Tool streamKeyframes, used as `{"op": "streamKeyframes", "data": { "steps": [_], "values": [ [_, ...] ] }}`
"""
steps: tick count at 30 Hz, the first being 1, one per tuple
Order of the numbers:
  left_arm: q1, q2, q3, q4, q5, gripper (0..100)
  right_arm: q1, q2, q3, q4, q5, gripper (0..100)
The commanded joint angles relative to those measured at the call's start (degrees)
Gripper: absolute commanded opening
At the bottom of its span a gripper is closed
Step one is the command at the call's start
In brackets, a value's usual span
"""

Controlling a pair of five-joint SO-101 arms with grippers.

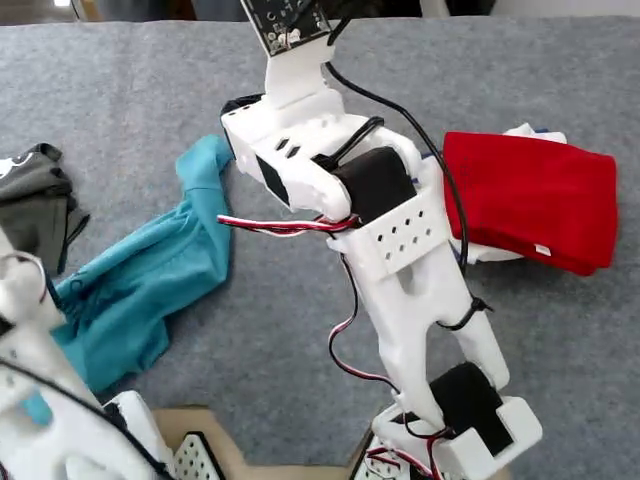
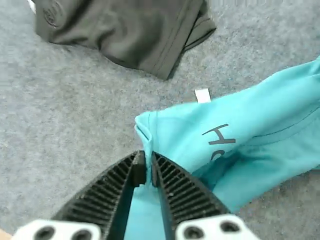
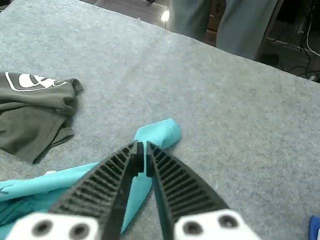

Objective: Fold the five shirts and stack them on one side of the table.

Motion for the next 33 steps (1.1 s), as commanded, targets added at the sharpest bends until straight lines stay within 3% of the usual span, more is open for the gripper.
{"op": "streamKeyframes", "data": {
  "steps": [1, 9, 15, 23, 30, 33],
  "values": [
    [-0.7, -7.1, -0.1, 3.0, -0.7, 3, 1.2, -2.8, -2.2, 1.1, -0.7, 1.5],
    [-0.7, -6.3, 0.0, 4.7, -1.0, 4, 8.0, -2.9, 3.4, 4.7, -0.2, 1.5],
    [-1.4, -4.7, 0.0, 5.0, -1.0, 23, 12.3, -2.9, 10.8, 7.9, 5.8, 1.5],
    [-4.1, -5.1, -0.7, 4.7, -0.4, 23, 11.8, -2.7, 24.3, 3.3, 9.6, 2.2],
    [-7.6, -4.7, 5.8, -4.0, 3.5, 23, 3.8, 1.5, 25.6, -4.6, 2.7, 27.8],
    [-7.9, -4.7, 11.3, -11.4, 3.8, 23, -0.2, 8.7, 23.9, -10.5, -4.0, 27.4]
  ]
}}
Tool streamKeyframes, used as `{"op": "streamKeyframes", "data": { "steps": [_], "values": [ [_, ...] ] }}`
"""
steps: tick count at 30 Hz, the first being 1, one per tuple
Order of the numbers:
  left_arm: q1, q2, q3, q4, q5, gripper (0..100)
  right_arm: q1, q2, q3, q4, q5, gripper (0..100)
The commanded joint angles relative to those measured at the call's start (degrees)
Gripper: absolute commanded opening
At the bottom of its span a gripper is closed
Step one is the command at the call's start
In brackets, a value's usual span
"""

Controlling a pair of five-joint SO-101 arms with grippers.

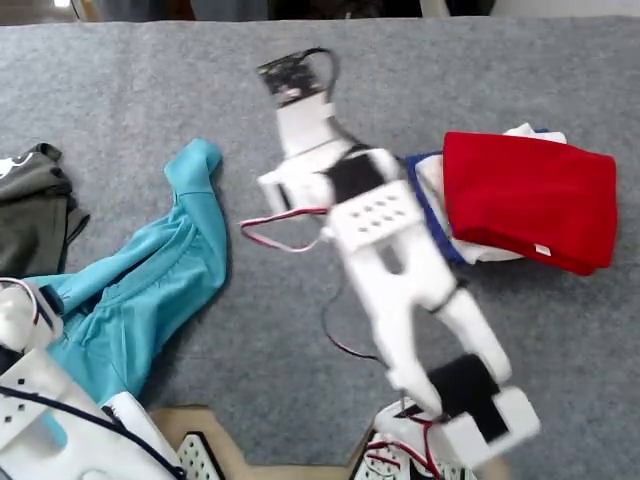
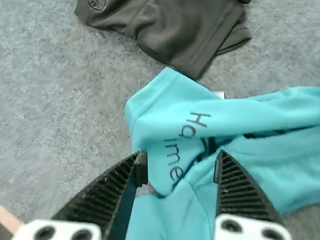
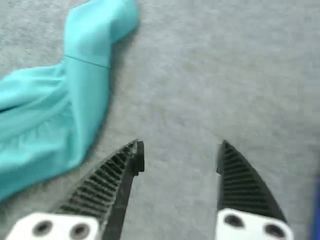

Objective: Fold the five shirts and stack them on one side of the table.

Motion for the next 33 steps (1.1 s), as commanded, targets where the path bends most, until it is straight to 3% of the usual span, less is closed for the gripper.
{"op": "streamKeyframes", "data": {
  "steps": [1, 6, 15, 20, 23, 33],
  "values": [
    [-0.8, 0.2, 4.8, -8.4, 1.1, 23, -4.6, 7.0, -4.0, -6.3, -6.8, 26.3],
    [-2.6, 2.6, 6.2, -9.9, 1.1, 23, -9.7, 21.2, -15.8, -7.2, -10.2, 20.7],
    [-7.5, 15.6, 5.5, -9.9, 0.7, 23, -14.2, 44.7, -38.3, -0.8, -10.3, 20.2],
    [-7.3, 18.3, 3.6, -8.3, 1.0, 23, -12.0, 55.1, -51.9, 7.1, -10.3, 18.6],
    [-5.1, 18.3, 3.0, -4.7, 1.1, 23, -9.8, 59.1, -60.5, 13.8, -10.3, 2.1],
    [-3.2, 18.8, 3.3, -4.6, 1.1, 19, 0.5, 66.4, -83.6, 37.7, -9.8, 1.3]
  ]
}}
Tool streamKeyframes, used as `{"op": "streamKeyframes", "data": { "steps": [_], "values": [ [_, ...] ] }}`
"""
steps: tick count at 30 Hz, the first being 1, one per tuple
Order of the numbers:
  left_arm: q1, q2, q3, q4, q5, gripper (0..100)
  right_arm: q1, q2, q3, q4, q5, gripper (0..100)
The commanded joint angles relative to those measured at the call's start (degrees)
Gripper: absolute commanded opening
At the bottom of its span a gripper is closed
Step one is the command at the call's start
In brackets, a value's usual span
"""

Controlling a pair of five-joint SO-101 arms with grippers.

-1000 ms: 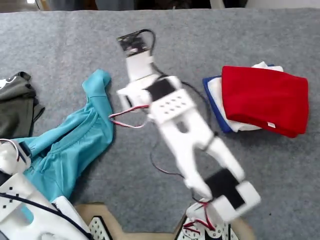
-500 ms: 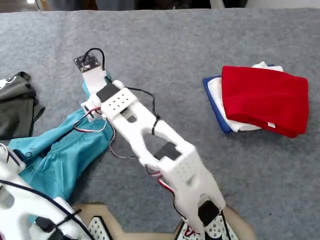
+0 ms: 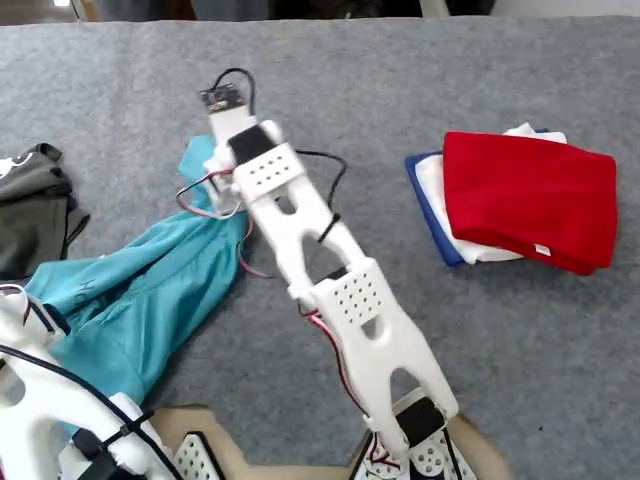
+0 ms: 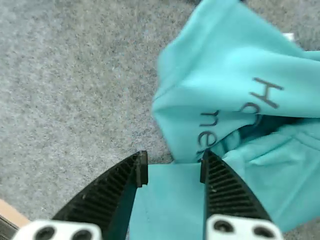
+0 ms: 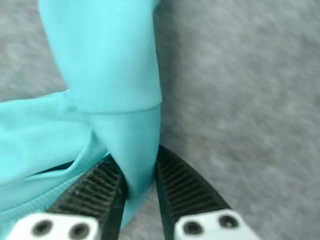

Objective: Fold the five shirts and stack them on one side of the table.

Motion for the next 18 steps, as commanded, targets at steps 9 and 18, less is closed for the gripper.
{"op": "streamKeyframes", "data": {
  "steps": [9, 18],
  "values": [
    [6.0, 0.0, -2.5, 0.2, 0.9, 19, 16.1, -9.5, 12.4, 6.3, 1.0, 1.3],
    [19.5, 3.5, -4.2, -8.5, 7.6, 21, 17.1, -28.0, 37.1, 5.4, 8.9, 1.3]
  ]
}}
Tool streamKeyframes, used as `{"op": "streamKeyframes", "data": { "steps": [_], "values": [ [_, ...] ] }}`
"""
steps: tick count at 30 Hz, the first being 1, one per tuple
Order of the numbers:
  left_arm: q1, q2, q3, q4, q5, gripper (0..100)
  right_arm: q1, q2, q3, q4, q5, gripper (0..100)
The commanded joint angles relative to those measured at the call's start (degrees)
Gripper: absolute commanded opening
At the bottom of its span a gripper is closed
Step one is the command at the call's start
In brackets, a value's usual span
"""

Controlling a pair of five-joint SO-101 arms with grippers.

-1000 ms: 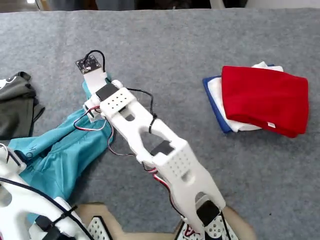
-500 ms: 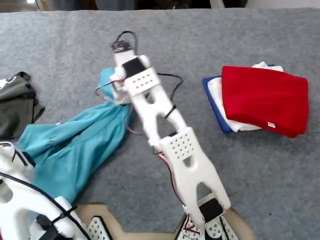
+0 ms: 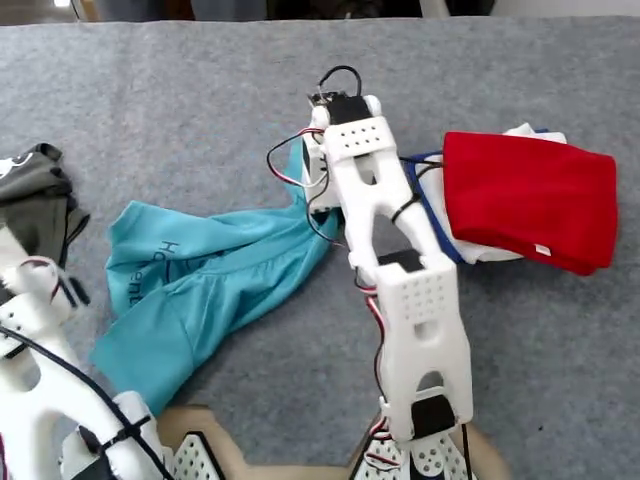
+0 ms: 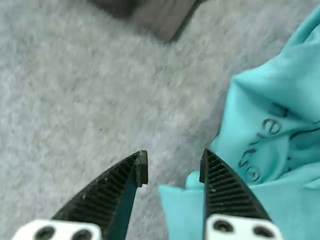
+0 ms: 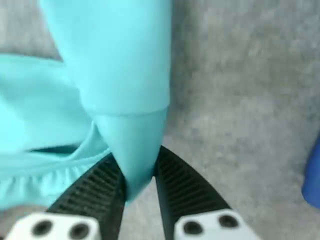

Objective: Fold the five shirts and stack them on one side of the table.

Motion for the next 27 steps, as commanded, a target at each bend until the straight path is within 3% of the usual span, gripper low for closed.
{"op": "streamKeyframes", "data": {
  "steps": [1, 7, 15, 23, 27],
  "values": [
    [8.0, 4.4, -4.9, -2.7, 3.3, 22, 1.6, -8.2, 6.3, -0.3, 2.5, 1.3],
    [19.0, 21.3, -19.5, -2.6, 6.2, 24, 6.8, -9.8, 20.6, -8.3, 2.7, 1.3],
    [32.7, 40.6, -38.1, -3.0, 6.8, 25, 6.9, -17.7, 35.4, -20.1, 2.6, 1.3],
    [34.2, 62.2, -54.3, -2.5, 10.8, 26, 9.7, -21.3, 44.3, -24.9, 2.8, 1.3],
    [34.1, 69.5, -57.5, -0.8, 9.8, 14, 14.4, -21.3, 46.9, -25.8, 4.4, 1.3]
  ]
}}
